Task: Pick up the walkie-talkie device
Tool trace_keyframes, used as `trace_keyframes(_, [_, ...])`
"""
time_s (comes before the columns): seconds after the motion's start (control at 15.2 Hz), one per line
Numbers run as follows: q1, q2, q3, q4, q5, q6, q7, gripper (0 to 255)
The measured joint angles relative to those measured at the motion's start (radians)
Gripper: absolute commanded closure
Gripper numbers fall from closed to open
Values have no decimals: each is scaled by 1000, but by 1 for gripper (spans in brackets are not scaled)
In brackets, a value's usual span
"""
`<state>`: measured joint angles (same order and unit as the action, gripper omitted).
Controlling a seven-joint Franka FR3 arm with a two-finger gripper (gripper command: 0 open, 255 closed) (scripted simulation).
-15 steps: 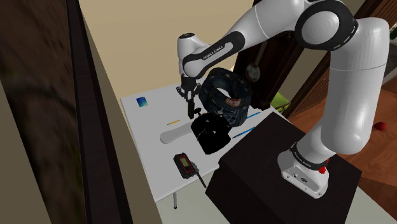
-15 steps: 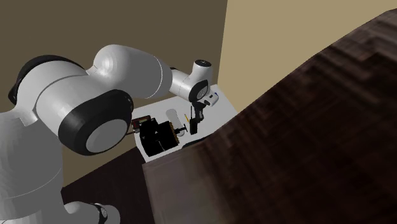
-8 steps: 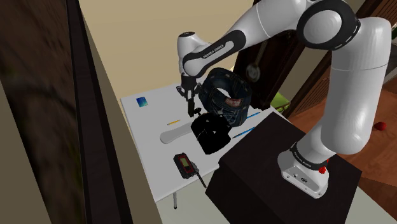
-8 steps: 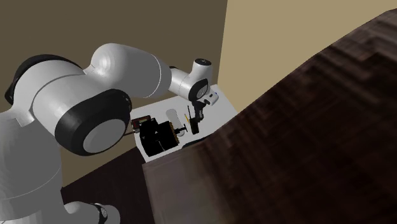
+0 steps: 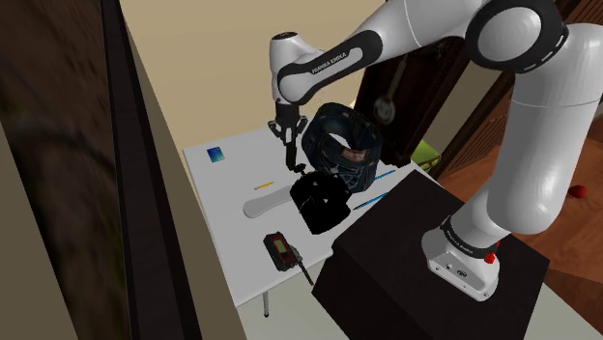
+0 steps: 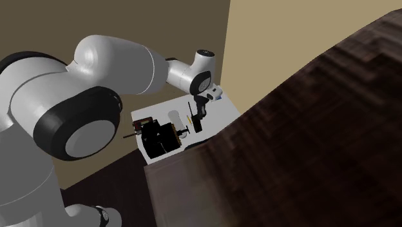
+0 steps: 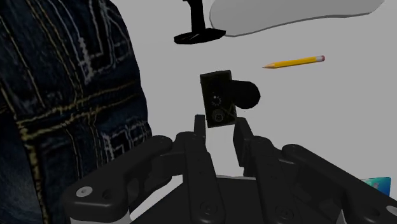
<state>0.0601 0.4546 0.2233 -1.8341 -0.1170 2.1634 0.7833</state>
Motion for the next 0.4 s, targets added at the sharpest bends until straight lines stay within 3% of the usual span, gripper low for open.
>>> trace_keyframes(0.4, [-4, -37, 5, 24, 11, -59, -7, 255])
